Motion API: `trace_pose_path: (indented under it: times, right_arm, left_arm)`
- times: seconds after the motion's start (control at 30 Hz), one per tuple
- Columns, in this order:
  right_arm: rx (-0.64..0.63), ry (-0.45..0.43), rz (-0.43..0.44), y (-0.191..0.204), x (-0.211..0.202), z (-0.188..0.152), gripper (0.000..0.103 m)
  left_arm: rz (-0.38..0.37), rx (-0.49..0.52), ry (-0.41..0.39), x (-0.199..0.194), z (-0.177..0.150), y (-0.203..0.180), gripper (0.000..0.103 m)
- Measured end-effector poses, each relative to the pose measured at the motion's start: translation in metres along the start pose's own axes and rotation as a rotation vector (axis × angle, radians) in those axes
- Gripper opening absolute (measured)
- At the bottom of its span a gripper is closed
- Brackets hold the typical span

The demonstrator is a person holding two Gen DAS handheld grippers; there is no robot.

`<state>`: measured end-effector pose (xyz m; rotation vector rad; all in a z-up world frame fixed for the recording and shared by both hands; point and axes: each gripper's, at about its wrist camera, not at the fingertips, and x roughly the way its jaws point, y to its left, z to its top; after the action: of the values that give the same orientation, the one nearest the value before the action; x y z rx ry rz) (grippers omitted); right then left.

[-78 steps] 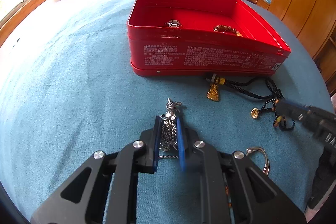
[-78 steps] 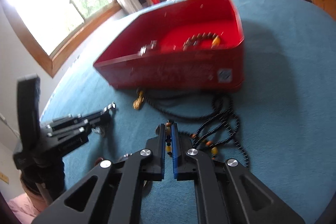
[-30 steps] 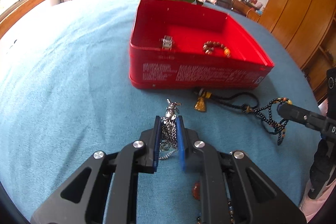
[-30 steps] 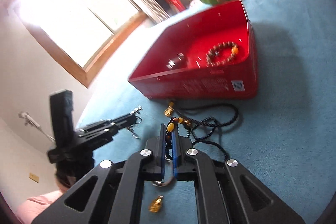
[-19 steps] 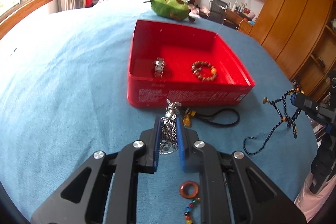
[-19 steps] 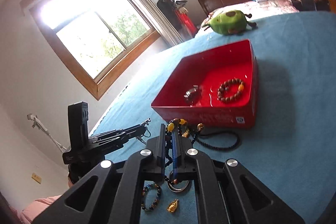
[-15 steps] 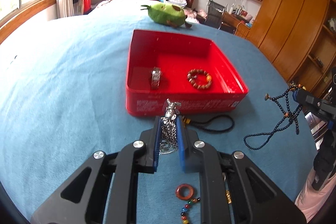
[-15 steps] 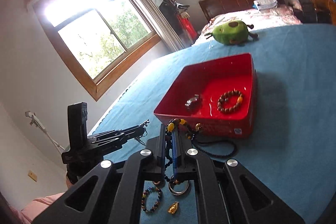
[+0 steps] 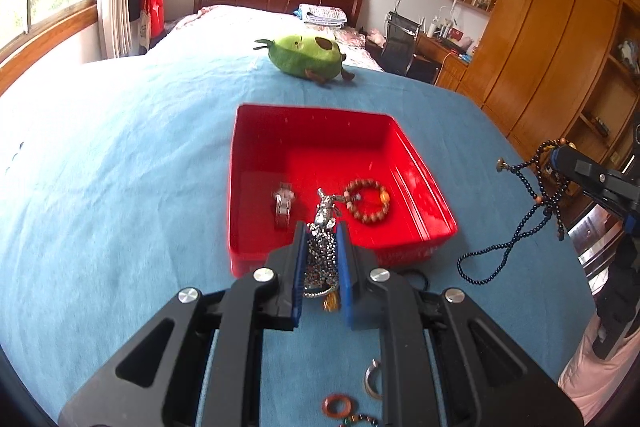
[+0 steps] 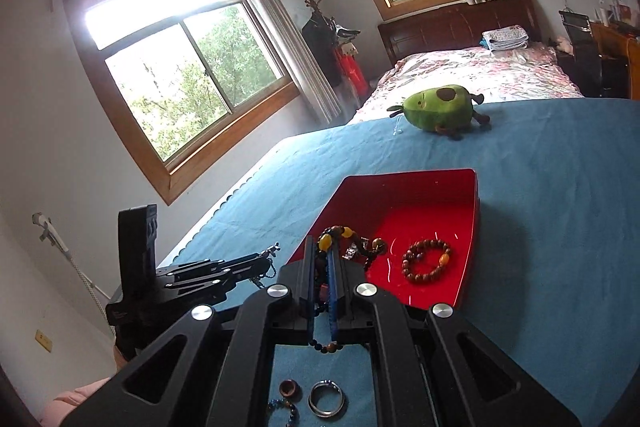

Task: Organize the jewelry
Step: 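Carry the chain and beaded necklace into the red tin and open both tools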

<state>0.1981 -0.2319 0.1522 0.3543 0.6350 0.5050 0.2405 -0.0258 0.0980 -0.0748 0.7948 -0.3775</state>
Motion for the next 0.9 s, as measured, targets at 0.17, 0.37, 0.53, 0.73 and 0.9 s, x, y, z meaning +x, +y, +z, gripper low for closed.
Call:
trace_pose_path:
  times: [0.17, 0.37, 0.53, 0.73, 0.9]
  right_arm:
    - [0.006, -0.014, -0.017, -0.011, 0.025, 0.022, 0.005]
    - [0.025, 0.007, -0.019, -0.029, 0.064, 0.033, 0.005]
    - [0.034, 0.044, -0.04, -0.045, 0.096, 0.028, 0.005]
    - [0.059, 0.118, -0.122, -0.069, 0.127, 0.013, 0.005]
    - [0.068, 0.162, -0.164, -0.081, 0.144, 0.004, 0.005]
  left_arm:
    - [0.011, -0.001, -0.012, 0.019, 0.025, 0.001, 0.013]
    - [0.019, -0.013, 0.005, 0.052, 0.049, 0.008, 0.013]
    - [0.014, -0.022, 0.046, 0.087, 0.058, 0.015, 0.013]
    - [0.043, -0.028, 0.109, 0.125, 0.057, 0.025, 0.013]
    - [0.049, -0.031, 0.138, 0.141, 0.054, 0.033, 0.013]
